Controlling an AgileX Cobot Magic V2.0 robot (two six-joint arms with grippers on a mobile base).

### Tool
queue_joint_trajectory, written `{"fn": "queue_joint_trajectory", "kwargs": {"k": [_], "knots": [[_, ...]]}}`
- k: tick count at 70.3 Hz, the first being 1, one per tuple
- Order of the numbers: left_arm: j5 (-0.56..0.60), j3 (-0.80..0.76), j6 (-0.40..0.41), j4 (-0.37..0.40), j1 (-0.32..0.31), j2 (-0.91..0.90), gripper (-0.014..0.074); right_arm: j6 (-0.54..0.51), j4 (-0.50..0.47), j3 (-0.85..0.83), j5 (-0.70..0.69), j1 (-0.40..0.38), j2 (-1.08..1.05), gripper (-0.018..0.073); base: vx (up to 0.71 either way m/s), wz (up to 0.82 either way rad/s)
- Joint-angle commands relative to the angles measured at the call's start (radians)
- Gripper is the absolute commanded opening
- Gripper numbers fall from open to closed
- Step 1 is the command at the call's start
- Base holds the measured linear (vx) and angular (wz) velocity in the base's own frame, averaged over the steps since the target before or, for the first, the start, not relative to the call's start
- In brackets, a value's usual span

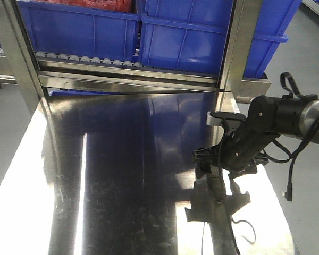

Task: Move and align brake pads A on conveyor
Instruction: 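Lower the right gripper over the other brake pad on the table, then close the right gripper on the brake pad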

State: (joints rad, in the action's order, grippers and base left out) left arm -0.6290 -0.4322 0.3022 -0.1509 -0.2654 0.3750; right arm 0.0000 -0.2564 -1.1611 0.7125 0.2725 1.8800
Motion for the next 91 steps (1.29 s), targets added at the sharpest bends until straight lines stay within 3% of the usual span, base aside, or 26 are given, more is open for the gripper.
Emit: {"fn": "queue_joint_trajectory", "kwargs": {"k": [1,16,52,68,79,91], "knots": [[0.084,-0.025,0.001,-0.002,-0.002,0.006,0.0128,0.0,-0.011,-0.028,-0.018,-0.001,-0.027,0.0594,0.0,0.0],[0.084,-0.025,0.001,-0.002,-0.002,0.006,0.0128,-0.015,-0.011,-0.027,-0.012,-0.001,-0.01,0.0585,0.0,0.0],[0.084,-0.025,0.001,-0.002,-0.002,0.006,0.0128,-0.028,0.01,-0.027,0.1,0.021,-0.01,0.0422,0.0,0.0],[0.084,-0.025,0.001,-0.002,-0.002,0.006,0.0128,0.055,0.1,-0.027,0.109,0.049,-0.002,0.0419,0.0,0.0],[0.084,-0.025,0.001,-0.002,-0.002,0.006,0.0128,0.058,0.103,-0.027,0.119,0.049,0.013,0.0409,0.0,0.0],[0.084,-0.025,0.001,-0.002,-0.002,0.006,0.0128,0.058,0.101,-0.027,0.116,0.049,0.013,0.032,0.0,0.0]]}}
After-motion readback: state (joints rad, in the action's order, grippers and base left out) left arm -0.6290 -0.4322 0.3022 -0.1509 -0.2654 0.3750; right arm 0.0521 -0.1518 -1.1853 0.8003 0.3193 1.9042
